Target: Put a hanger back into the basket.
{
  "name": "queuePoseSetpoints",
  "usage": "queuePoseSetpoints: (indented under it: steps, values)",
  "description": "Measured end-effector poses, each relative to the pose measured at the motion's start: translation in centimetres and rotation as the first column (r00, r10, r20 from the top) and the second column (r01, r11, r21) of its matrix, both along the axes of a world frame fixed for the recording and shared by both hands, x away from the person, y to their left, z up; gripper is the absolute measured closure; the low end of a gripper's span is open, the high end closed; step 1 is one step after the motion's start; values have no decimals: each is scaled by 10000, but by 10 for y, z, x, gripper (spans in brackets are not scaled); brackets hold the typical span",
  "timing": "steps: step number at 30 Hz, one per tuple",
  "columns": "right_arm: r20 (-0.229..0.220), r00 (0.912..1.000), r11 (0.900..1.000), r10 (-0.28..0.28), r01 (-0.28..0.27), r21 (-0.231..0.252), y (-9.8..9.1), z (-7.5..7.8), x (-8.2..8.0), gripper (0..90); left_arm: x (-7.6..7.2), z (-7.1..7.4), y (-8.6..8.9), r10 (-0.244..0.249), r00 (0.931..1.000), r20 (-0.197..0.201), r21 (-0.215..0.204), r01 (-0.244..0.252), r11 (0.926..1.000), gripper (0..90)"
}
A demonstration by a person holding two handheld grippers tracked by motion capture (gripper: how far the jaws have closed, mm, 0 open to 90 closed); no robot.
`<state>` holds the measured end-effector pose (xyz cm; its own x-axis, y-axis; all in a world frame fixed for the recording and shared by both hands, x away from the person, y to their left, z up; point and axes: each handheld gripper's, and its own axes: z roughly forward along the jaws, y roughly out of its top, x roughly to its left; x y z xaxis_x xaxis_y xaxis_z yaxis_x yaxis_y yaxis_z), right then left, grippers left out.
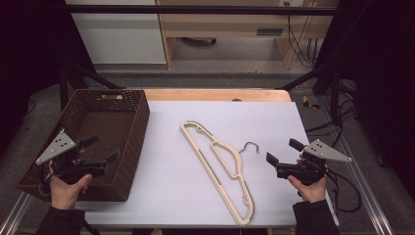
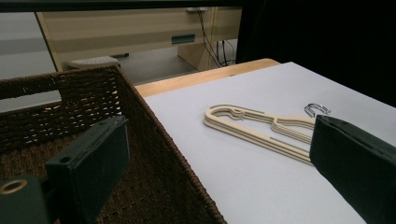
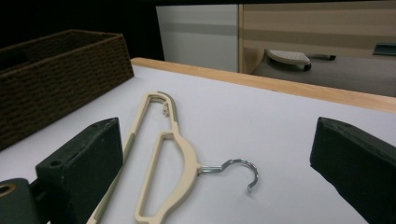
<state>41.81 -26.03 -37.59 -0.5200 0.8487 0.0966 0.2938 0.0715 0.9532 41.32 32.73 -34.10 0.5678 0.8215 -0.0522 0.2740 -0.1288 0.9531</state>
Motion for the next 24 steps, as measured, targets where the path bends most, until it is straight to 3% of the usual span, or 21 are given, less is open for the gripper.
queuePoseSetpoints:
  steps: [5, 15, 20, 24]
  values:
    - [-255, 9997, 9992, -42, 31, -397, 4, -1, 2, 42, -1, 0, 0, 35, 10000, 4, -8, -35, 10000, 47]
    - [-1285, 9916, 9952, 154, -276, -943, 22, -6, 5, 80, 0, 0, -3, 15, 10000, -2, 18, -15, 10000, 48]
    - [-2135, 9762, 9918, 385, -633, -1107, 34, -14, 9, 145, 0, -1, -4, -18, 10000, -57, 89, 18, 10000, 48]
    - [-2857, 9561, 9821, 651, -1121, -1513, 46, -25, 12, 187, 0, -1, -6, -63, 10000, -64, 172, 64, 9998, 49]
